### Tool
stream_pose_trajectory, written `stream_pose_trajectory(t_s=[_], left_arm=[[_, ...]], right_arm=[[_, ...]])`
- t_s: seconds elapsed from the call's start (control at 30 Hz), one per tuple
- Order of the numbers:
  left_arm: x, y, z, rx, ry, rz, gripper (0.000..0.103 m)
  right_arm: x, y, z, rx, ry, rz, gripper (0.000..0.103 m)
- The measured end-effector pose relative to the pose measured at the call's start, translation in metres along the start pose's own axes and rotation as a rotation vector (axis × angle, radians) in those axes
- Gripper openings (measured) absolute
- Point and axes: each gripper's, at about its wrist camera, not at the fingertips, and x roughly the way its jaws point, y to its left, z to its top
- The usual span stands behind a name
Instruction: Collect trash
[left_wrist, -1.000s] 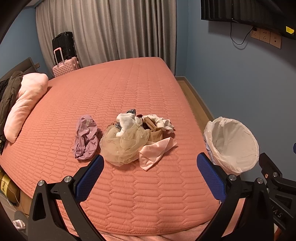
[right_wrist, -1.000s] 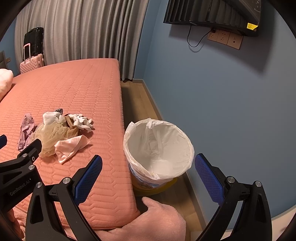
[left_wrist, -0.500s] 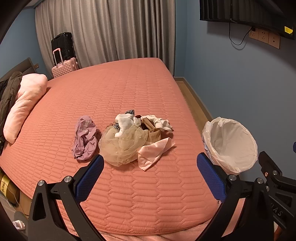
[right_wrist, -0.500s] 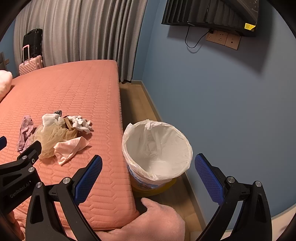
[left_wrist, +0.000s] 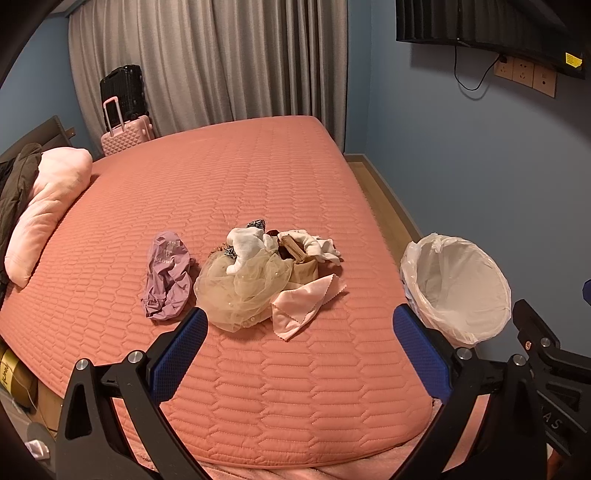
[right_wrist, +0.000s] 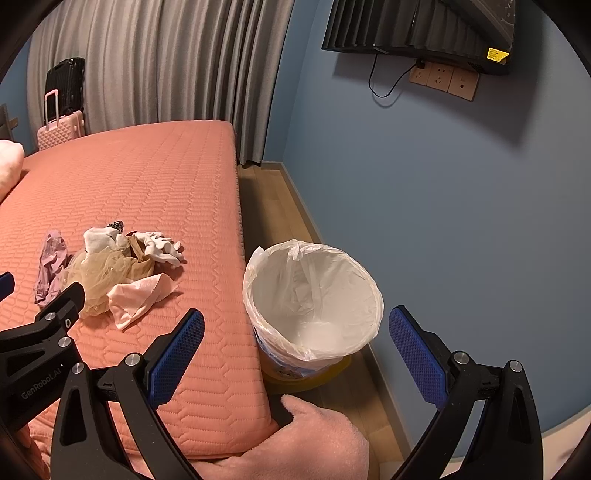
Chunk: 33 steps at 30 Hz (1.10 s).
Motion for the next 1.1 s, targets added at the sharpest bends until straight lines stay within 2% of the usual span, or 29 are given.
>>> stream_pose_trajectory(t_s=[1.1], left_arm=[[-0.0028,0.0046,0.0001,-0.001,-0.005,-0.015,0.096]], right_arm=[[-0.0022,-0.0010,-0.0012,0.015,-0.004,-0.010,0.097]])
